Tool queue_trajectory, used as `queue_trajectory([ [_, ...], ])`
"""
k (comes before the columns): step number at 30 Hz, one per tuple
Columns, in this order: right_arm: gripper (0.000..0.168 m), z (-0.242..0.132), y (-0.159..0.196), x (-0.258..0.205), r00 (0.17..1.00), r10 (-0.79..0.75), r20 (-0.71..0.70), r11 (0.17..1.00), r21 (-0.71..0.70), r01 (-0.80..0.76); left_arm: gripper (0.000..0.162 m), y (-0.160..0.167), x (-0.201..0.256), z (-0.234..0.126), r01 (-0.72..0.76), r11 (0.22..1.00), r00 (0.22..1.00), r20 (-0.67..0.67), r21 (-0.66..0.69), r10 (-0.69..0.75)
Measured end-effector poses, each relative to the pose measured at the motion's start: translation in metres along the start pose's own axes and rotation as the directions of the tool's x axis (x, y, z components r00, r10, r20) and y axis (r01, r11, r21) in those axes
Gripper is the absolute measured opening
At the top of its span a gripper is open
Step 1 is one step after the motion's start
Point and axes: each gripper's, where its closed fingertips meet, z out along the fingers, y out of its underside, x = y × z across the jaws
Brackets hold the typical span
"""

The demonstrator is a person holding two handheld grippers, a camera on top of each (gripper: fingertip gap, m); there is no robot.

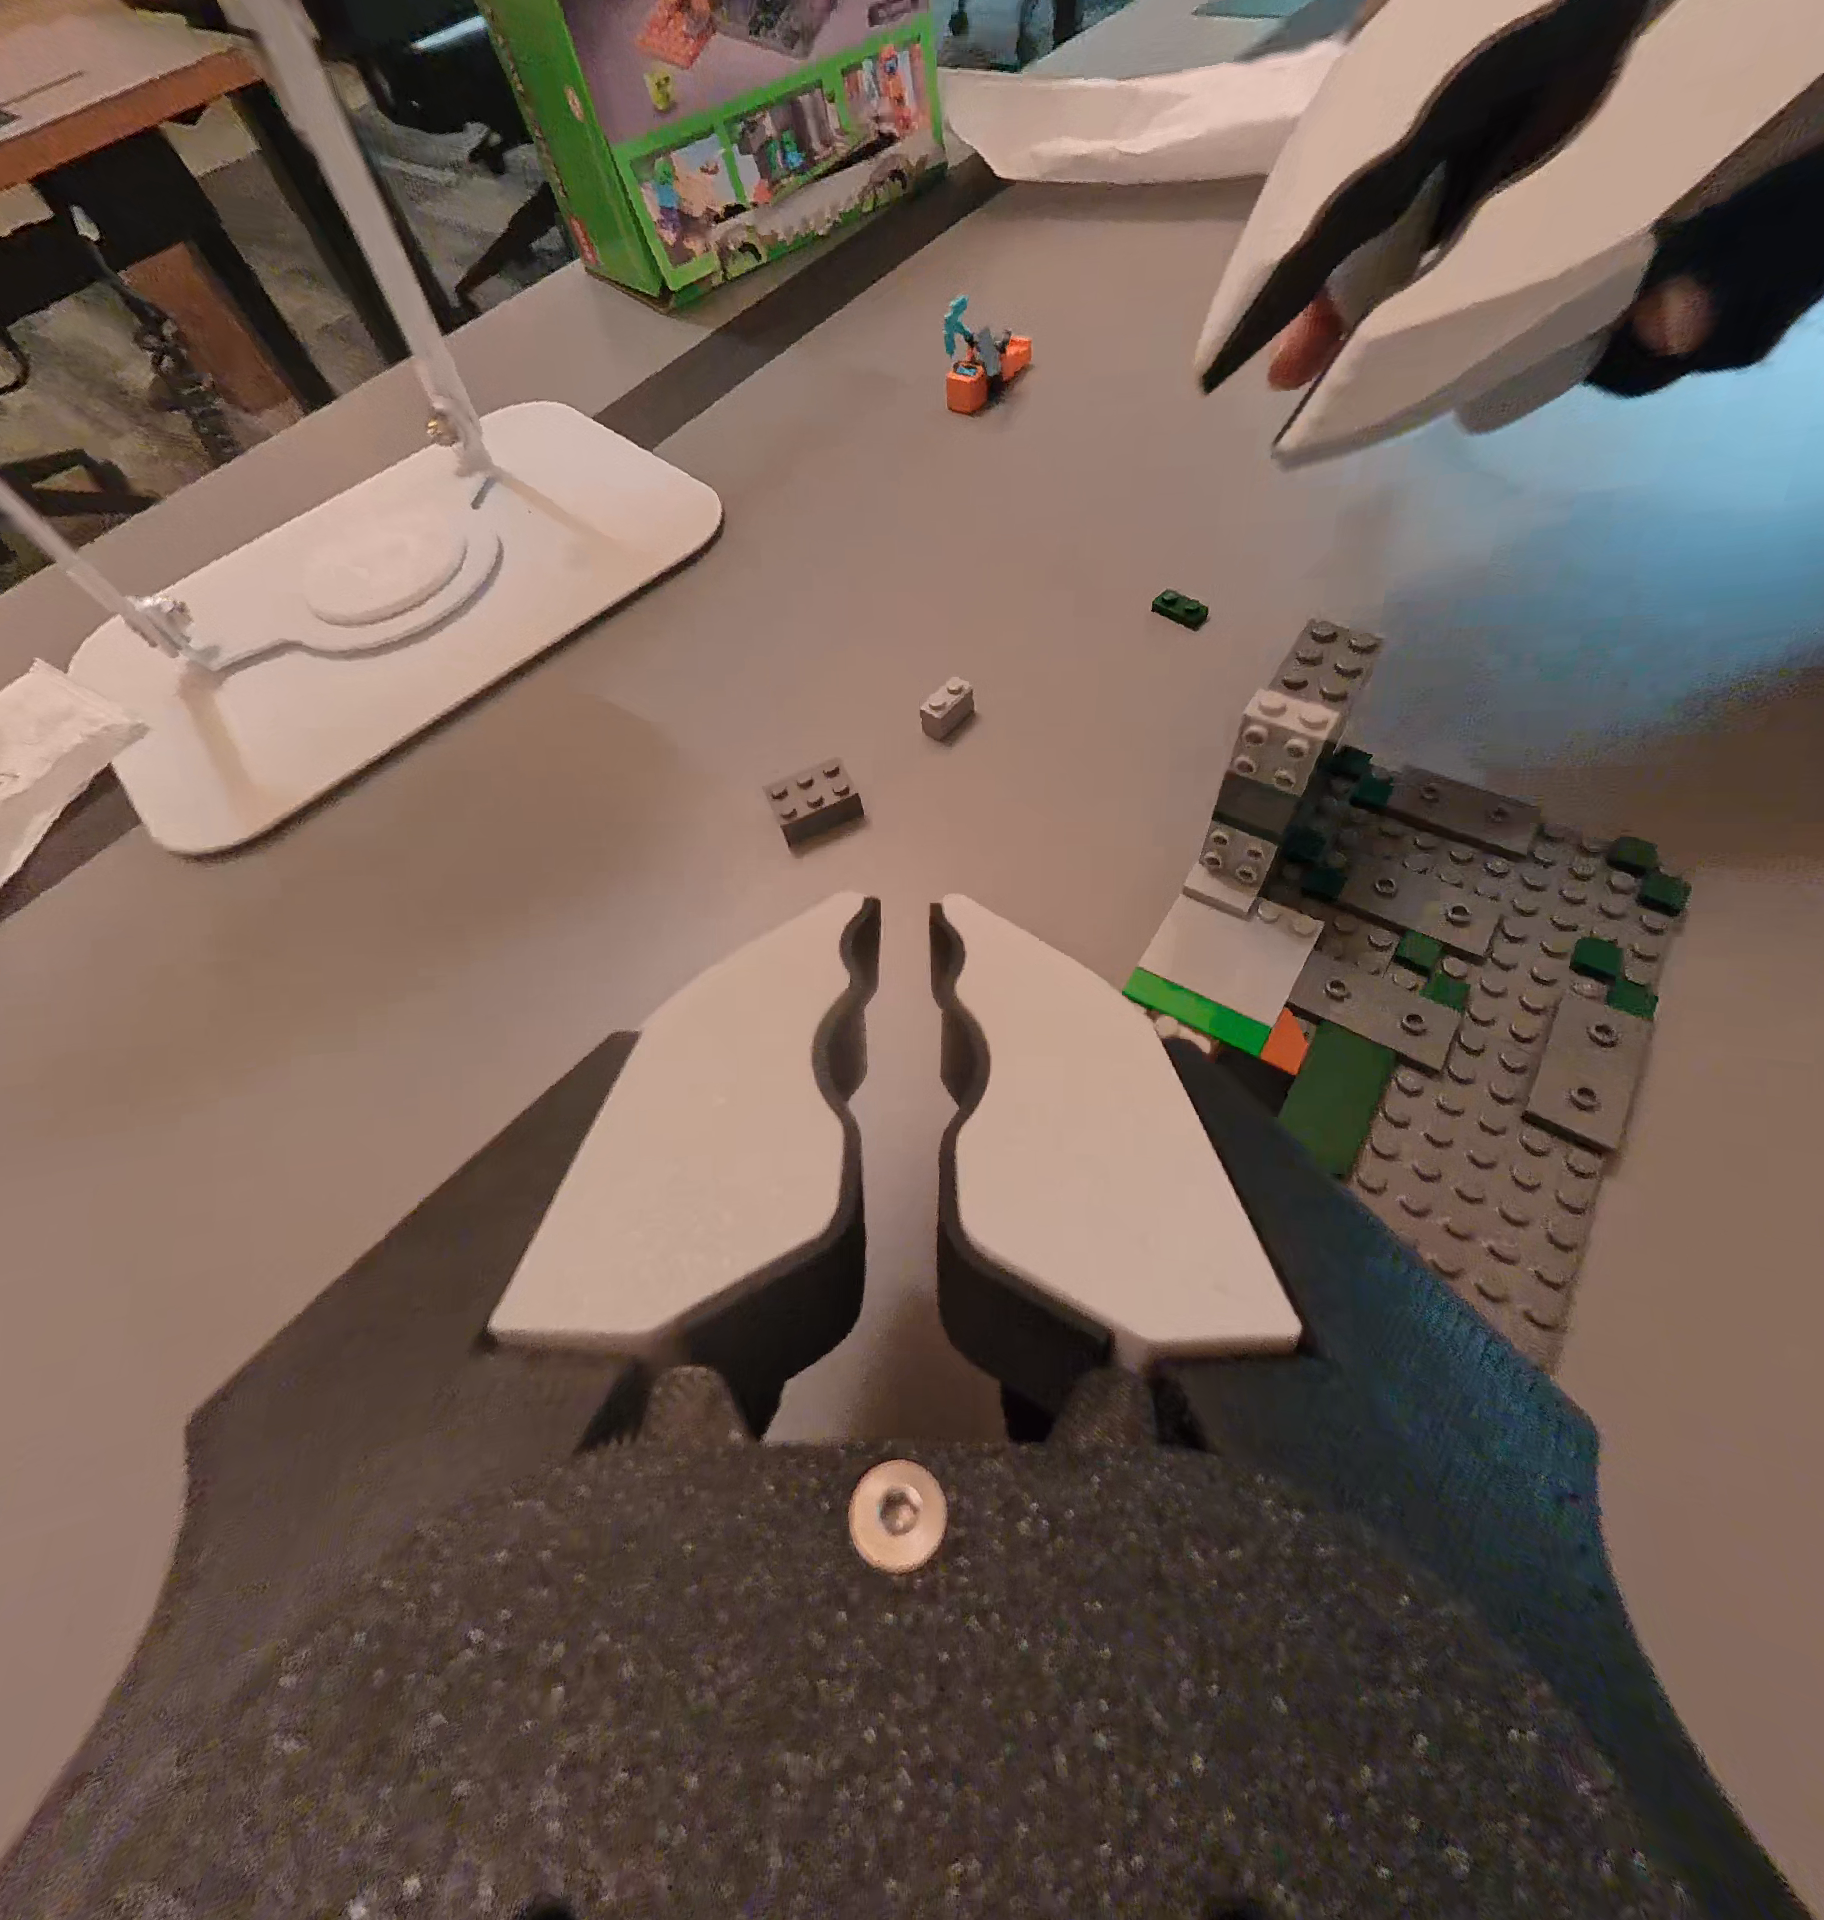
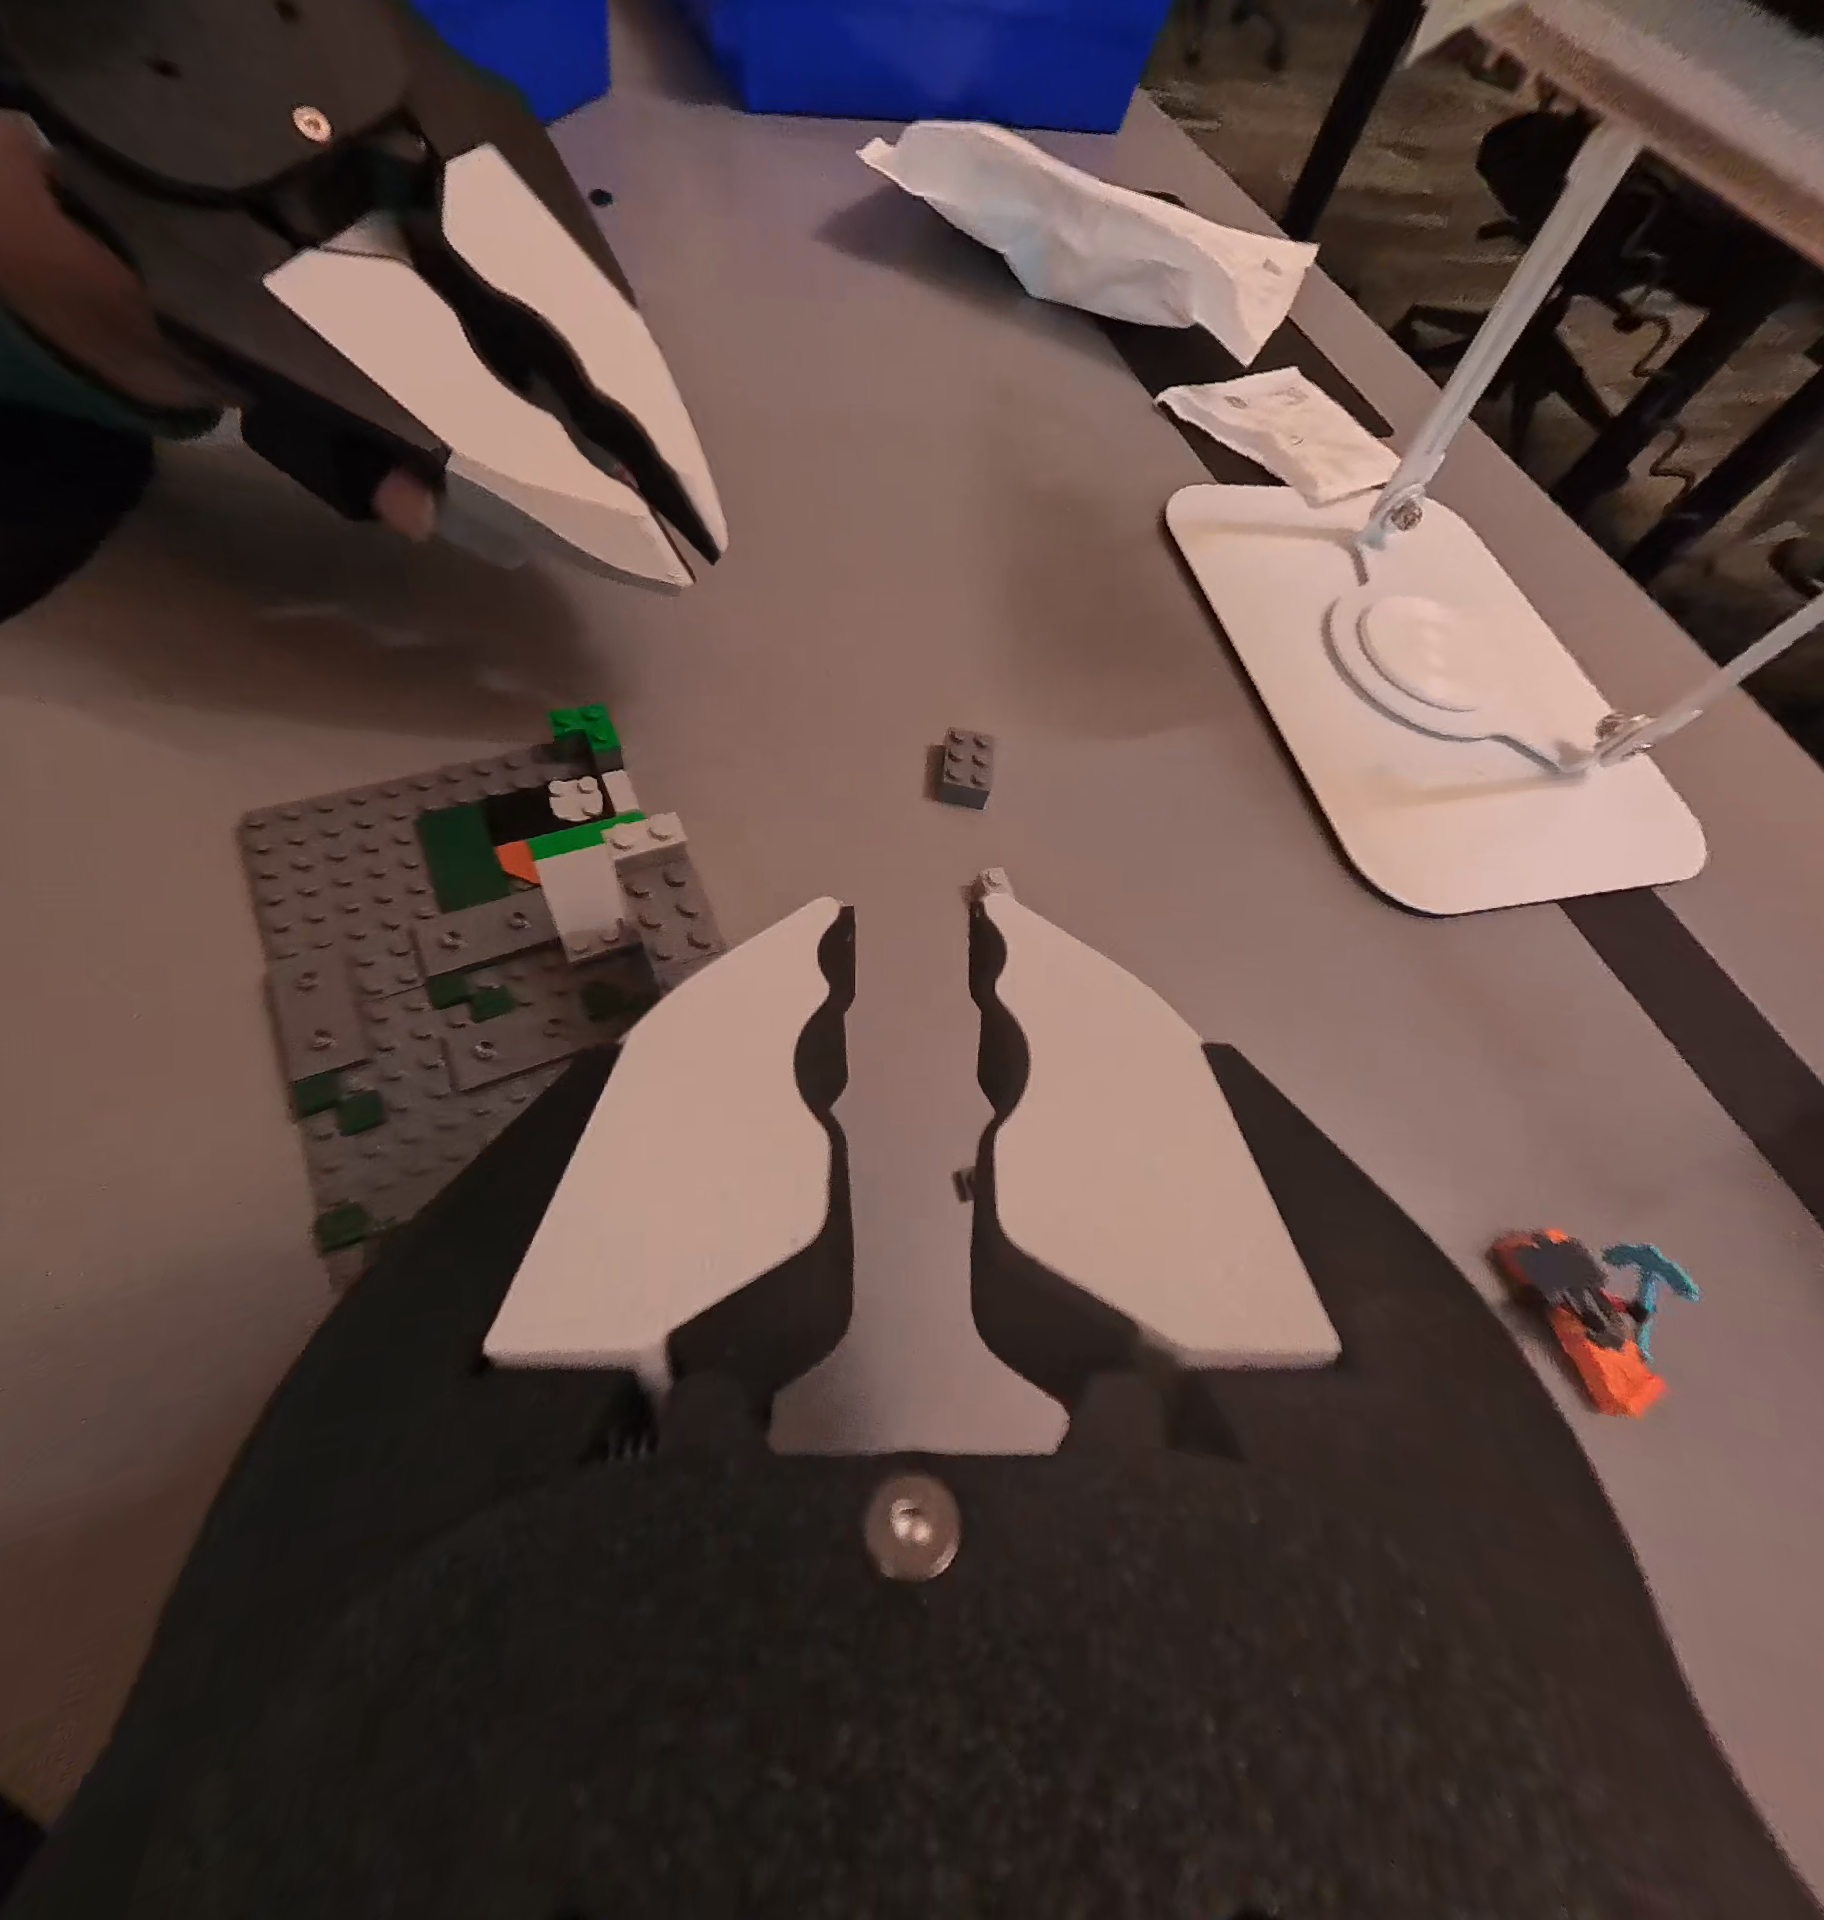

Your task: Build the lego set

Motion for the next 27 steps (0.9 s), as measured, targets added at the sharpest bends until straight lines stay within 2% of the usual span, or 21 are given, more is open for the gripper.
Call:
queue_trajectory([
  [6, 0.019, 0.031, 0.018, 0.021, 0.999, -0.002, 0.037, 0.999, -0.036, 0.003, 0.028, 0.016, -0.011, 0.047, -0.210, 0.970, 0.968, -0.168, -0.123, 0.188],
  [12, 0.019, 0.054, 0.031, 0.027, 0.992, -0.015, 0.125, 0.995, -0.092, 0.027, 0.048, 0.010, -0.024, 0.077, -0.219, 0.971, 0.910, -0.378, -0.093, 0.169],
  [15, 0.019, 0.065, 0.038, 0.025, 0.983, -0.053, 0.177, 0.986, -0.149, 0.080, 0.046, 0.010, -0.021, 0.084, -0.223, 0.971, 0.871, -0.466, -0.090, 0.157],
  [17, 0.019, 0.071, 0.041, 0.024, 0.975, -0.059, 0.214, 0.979, -0.180, 0.099, 0.032, 0.015, -0.019, 0.086, -0.249, 0.962, 0.854, -0.494, -0.114, 0.163],
  [19, 0.019, 0.076, 0.042, 0.023, 0.967, -0.058, 0.247, 0.974, -0.198, 0.108, 0.020, 0.015, -0.022, 0.088, -0.254, 0.960, 0.865, -0.471, -0.116, 0.172],
  [23, 0.020, 0.083, 0.042, 0.024, 0.961, -0.066, 0.269, 0.968, -0.217, 0.127, 0.018, 0.019, -0.028, 0.083, -0.242, 0.958, 0.902, -0.400, -0.153, 0.164],
  [27, 0.022, 0.086, 0.043, 0.027, 0.960, -0.080, 0.269, 0.961, -0.235, 0.146, 0.017, 0.027, -0.043, 0.067, -0.234, 0.943, 0.948, -0.269, -0.235, 0.168],
])
